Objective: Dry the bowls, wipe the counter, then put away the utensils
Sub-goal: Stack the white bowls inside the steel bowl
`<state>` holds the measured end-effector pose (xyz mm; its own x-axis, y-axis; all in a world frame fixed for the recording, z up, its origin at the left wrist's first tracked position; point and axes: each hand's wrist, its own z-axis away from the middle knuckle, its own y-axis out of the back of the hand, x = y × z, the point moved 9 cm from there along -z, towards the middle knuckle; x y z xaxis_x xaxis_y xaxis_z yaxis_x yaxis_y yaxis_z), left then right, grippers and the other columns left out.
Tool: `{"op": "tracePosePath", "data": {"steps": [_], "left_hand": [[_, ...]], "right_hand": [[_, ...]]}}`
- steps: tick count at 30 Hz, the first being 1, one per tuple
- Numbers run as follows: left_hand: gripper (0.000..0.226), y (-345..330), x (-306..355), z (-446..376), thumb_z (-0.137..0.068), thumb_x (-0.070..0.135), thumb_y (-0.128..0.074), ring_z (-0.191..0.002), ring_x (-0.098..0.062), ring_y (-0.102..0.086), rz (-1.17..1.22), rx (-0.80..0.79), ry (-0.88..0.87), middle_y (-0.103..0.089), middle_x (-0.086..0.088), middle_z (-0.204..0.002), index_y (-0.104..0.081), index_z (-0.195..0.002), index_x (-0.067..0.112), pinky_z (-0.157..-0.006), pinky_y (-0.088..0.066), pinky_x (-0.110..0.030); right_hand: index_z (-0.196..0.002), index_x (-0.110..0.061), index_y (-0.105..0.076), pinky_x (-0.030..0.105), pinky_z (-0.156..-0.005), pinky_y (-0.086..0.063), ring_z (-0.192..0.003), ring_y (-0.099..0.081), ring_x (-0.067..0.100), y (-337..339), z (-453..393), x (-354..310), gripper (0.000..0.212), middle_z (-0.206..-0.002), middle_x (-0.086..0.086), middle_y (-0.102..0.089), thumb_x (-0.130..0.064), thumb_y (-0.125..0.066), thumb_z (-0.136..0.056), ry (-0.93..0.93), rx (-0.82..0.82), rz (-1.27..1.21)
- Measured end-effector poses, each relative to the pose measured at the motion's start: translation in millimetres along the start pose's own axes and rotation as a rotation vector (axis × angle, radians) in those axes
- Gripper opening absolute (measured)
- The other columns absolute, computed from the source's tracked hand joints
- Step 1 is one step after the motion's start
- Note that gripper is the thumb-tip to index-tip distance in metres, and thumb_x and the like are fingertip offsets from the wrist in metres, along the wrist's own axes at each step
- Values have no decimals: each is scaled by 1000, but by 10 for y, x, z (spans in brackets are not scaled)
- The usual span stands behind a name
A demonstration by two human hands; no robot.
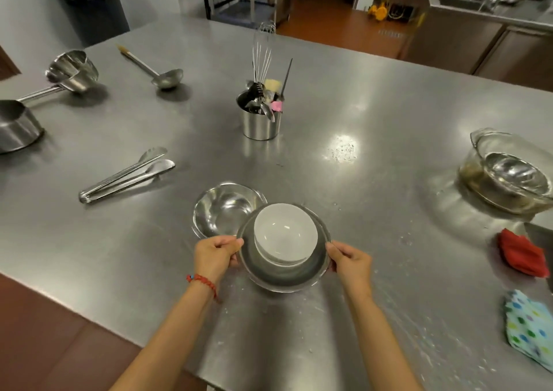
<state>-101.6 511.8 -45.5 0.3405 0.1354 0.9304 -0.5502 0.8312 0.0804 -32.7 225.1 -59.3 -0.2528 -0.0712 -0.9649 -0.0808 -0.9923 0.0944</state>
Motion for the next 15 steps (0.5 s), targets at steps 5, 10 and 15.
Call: {"op": "tracePosePath", "data": {"steps": [5,10,15], "left_hand": [[16,465,335,-552,-80,-2,-64,-30,1,-51,-34,-22,-42,-55,7,-31,-65,-66,5,-36,-42,-8],[4,711,345,-1080,-80,-2,-65,-29,-1,-51,-64,-19,-2,-56,9,-32,-65,-82,1,-36,-46,-11],[9,778,208,-1469,-76,-3,-68,-30,0,-52,-128,13,26,-60,-1,-45,-66,-85,-4,-37,-48,-12]], "right_hand": [[-62,0,-67,33,-60,-43,-51,-39,14,-770,-168,-85,21,-51,2,-49,-3,-61,-83,-18,35,-20],[-67,8,-64,36,-59,-40,-54,-38,19,-1249,-337,-99,20,-57,7,-47,-3,-60,-83,-17,53,52],[-67,14,-57,34,-59,-38,-59,-38,19,-1476,-490,-83,23,-59,8,-44,-2,-59,-83,-4,83,113]]}}
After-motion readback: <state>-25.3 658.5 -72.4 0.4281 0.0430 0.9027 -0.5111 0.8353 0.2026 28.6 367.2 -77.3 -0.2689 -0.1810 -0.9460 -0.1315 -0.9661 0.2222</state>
